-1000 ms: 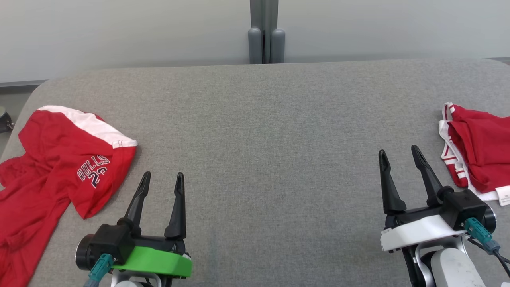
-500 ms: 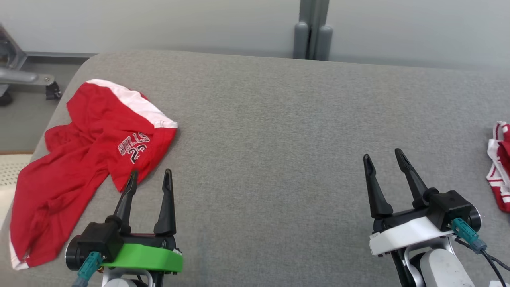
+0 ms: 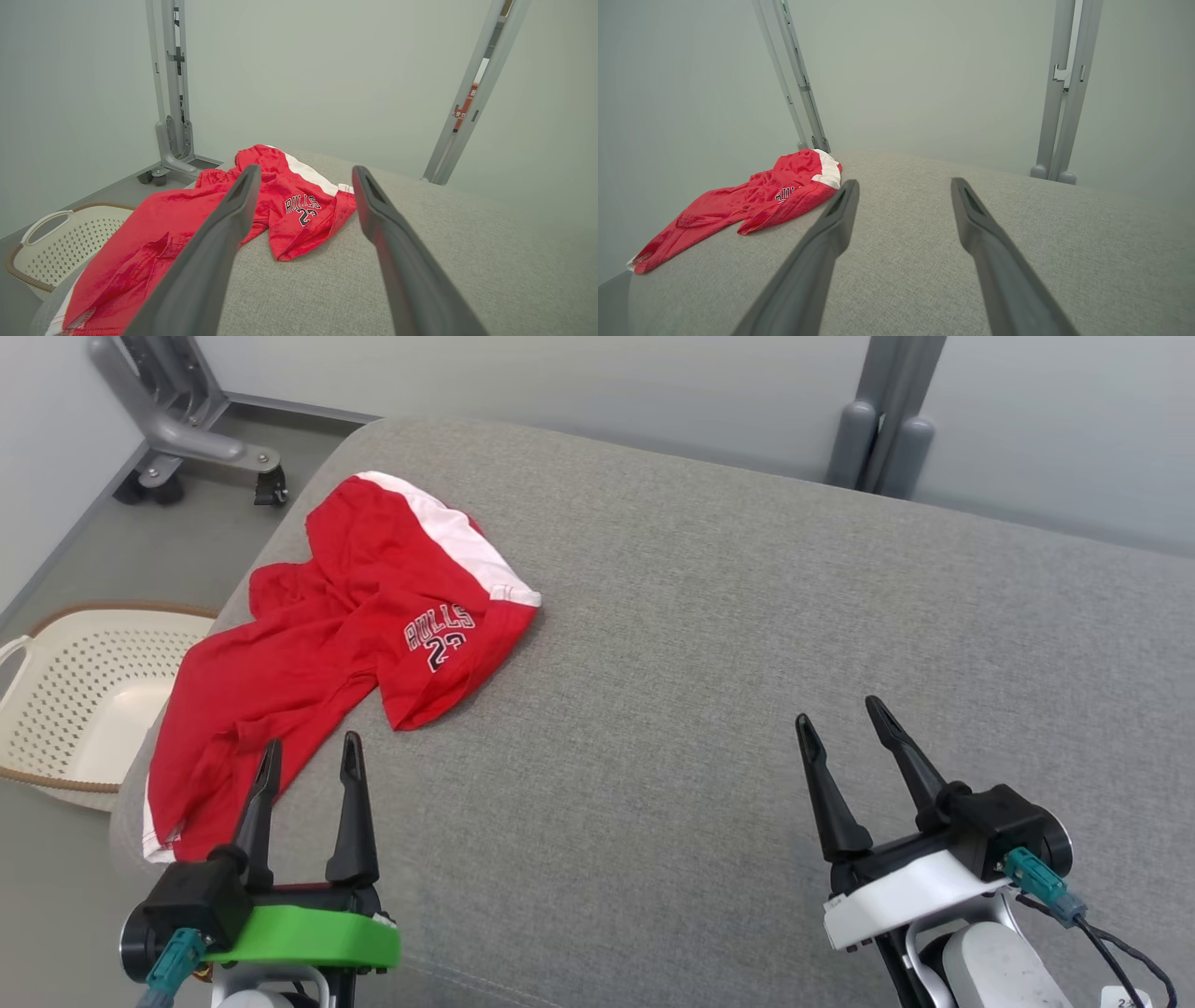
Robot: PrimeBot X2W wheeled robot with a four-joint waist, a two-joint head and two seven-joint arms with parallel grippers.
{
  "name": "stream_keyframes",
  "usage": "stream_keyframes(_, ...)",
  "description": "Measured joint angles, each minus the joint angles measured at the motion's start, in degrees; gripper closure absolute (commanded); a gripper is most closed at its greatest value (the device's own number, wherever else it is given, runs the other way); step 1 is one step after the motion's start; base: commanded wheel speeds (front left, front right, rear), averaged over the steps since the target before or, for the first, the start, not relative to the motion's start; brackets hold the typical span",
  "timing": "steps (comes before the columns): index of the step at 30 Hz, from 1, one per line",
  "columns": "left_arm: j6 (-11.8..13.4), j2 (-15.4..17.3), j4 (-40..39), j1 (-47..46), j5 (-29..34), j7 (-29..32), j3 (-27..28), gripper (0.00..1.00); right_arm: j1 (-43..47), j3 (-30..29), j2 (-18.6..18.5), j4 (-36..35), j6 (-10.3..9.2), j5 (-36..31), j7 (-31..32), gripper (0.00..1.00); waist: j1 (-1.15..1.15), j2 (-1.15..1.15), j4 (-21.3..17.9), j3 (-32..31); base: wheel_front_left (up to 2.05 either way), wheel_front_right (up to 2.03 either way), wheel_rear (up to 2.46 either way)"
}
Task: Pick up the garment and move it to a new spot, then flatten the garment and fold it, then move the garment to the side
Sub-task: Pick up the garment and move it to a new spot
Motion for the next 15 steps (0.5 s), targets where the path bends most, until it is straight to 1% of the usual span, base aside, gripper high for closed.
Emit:
stream_keyframes(3,0.4,0.0,-0.2,0.0,-0.2,0.0,0.4,0.00,-0.1,0.1,0.0,0.2,-0.01,0.2,0.0,0.00,0.00,0.00,1.6,0.0,0.00,0.00,0.00)
stream_keyframes(7,0.4,0.0,-0.7,0.0,-1.2,0.0,0.9,0.00,-0.2,0.2,0.0,0.3,-0.01,0.1,0.0,0.00,0.00,0.00,2.7,0.2,0.00,0.00,0.00)
stream_keyframes(15,0.5,0.0,-1.7,-0.7,-1.9,0.0,3.2,0.00,-1.3,0.0,0.0,0.3,0.00,-1.4,0.0,0.00,0.00,0.00,2.0,2.2,0.00,0.00,0.00)
